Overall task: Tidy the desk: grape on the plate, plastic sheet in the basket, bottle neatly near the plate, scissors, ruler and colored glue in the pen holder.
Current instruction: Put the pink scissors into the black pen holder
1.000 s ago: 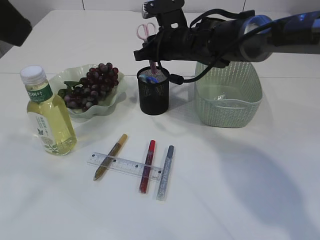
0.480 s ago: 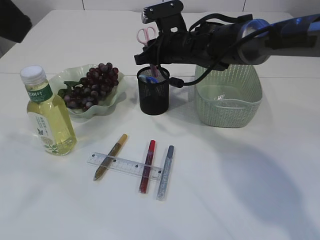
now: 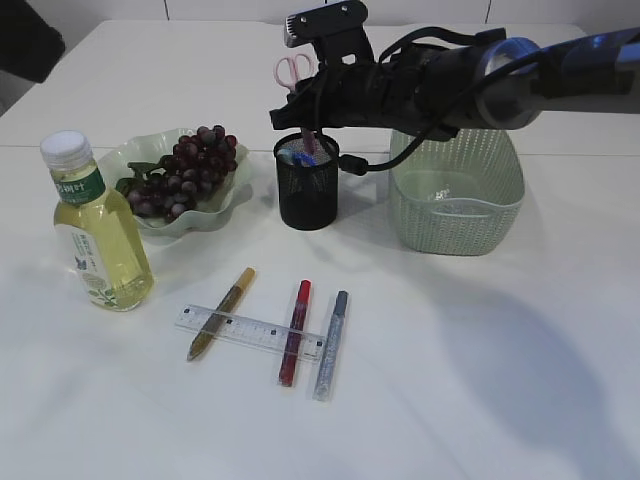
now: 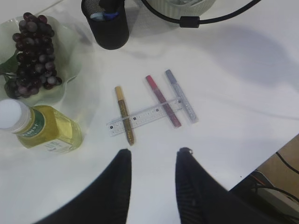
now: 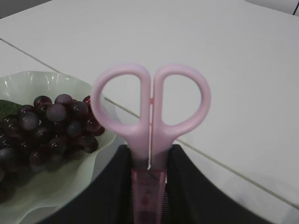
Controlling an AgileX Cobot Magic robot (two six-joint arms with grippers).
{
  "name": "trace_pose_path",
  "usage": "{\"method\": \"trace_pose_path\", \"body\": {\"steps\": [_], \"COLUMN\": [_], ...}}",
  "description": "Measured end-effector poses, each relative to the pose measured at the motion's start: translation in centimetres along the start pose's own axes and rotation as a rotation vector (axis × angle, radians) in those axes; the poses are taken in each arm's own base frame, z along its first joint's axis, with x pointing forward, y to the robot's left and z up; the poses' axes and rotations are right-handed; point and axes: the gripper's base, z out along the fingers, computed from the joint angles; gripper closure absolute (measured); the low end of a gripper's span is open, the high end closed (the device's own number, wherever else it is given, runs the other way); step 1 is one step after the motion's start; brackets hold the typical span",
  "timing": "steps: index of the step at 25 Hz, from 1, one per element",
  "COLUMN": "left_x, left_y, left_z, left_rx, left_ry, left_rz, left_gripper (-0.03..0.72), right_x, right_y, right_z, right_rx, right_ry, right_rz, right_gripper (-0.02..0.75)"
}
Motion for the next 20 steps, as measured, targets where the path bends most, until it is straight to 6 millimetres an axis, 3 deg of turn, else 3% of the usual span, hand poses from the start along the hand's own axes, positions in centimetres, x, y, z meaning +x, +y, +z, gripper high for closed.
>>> {"method": "trace_pose_path", "body": {"steps": [20], "left_x": [0.00], "left_y": [0.00], "left_z": [0.00], "left_rx": [0.000], "left_ry": [0.000], "left_rz": [0.000], "left_gripper": [0.449], "right_x": [0.46], "right_y": [-0.50], "right_z": [-0.03], "right_rx": [0.055], "right_ry": [0.050], "right_rz": [0.010], "right_gripper": [0.444]}}
